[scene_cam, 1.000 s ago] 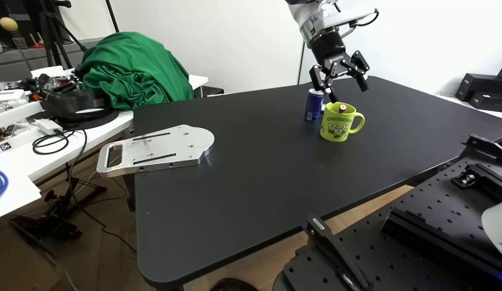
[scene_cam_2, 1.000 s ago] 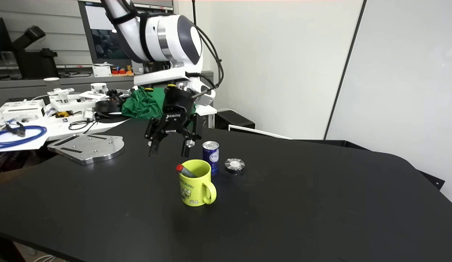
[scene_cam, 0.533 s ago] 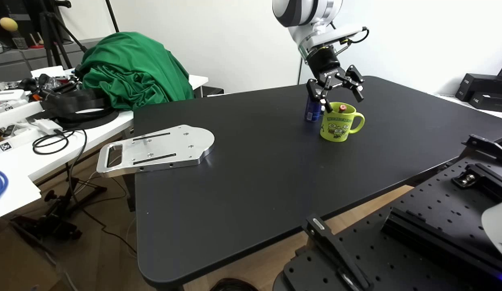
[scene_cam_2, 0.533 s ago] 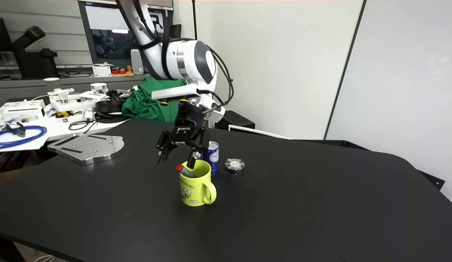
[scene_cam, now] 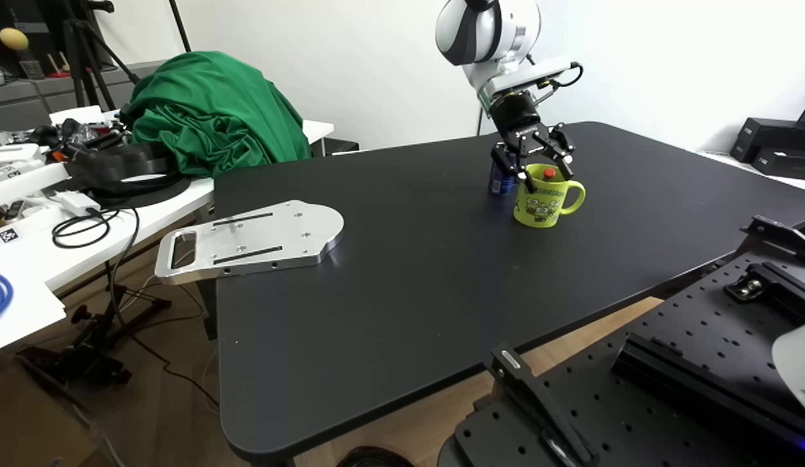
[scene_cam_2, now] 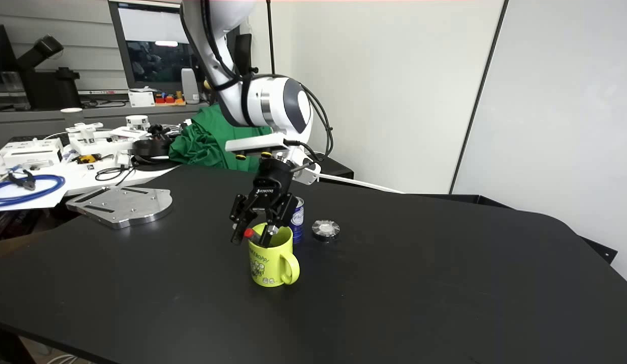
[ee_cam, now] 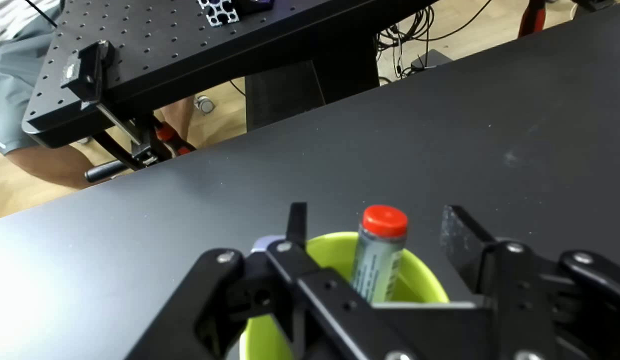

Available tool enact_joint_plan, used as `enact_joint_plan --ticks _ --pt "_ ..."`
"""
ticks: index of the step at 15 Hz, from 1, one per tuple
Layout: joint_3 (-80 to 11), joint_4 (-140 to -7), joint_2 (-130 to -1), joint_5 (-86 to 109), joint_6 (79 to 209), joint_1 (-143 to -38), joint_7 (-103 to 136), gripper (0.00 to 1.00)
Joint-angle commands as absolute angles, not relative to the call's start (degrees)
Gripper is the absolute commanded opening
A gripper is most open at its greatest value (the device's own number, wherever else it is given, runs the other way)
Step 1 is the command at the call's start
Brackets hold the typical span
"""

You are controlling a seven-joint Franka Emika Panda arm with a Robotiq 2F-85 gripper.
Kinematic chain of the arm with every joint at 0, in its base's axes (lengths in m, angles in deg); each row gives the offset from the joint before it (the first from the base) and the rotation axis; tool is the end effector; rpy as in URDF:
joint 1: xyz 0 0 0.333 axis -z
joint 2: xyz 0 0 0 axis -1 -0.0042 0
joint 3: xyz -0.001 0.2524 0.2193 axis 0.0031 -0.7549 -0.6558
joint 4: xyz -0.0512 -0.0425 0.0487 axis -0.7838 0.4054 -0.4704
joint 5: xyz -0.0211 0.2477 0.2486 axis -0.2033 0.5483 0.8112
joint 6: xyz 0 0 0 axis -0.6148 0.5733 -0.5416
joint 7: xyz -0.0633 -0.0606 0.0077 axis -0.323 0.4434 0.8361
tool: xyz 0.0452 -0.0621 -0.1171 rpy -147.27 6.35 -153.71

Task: Remove the marker from the mug and put it on the table.

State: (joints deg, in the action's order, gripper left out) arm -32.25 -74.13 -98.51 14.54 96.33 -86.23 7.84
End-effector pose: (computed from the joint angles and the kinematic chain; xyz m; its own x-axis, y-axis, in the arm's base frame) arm 0.5101 -0.0859 0.1171 0.5123 -0.3616 -0.7790 -0.2575 -0.9300 0.2623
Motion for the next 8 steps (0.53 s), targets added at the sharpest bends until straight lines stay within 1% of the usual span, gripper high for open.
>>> enact_joint_plan --ticks 1,6,7,8 --pt "-32.2 -69.9 -100.5 15.9 92.7 -86.5 5.6 0.4" --pt "-32.4 -68.7 -99.7 16.8 91.0 -87.2 5.3 0.05" --pt "-32.4 -68.4 -99.5 16.9 90.4 -87.2 5.4 0.02" --pt "-32.6 -67.8 -99.1 17.2 89.6 -87.2 5.6 0.06"
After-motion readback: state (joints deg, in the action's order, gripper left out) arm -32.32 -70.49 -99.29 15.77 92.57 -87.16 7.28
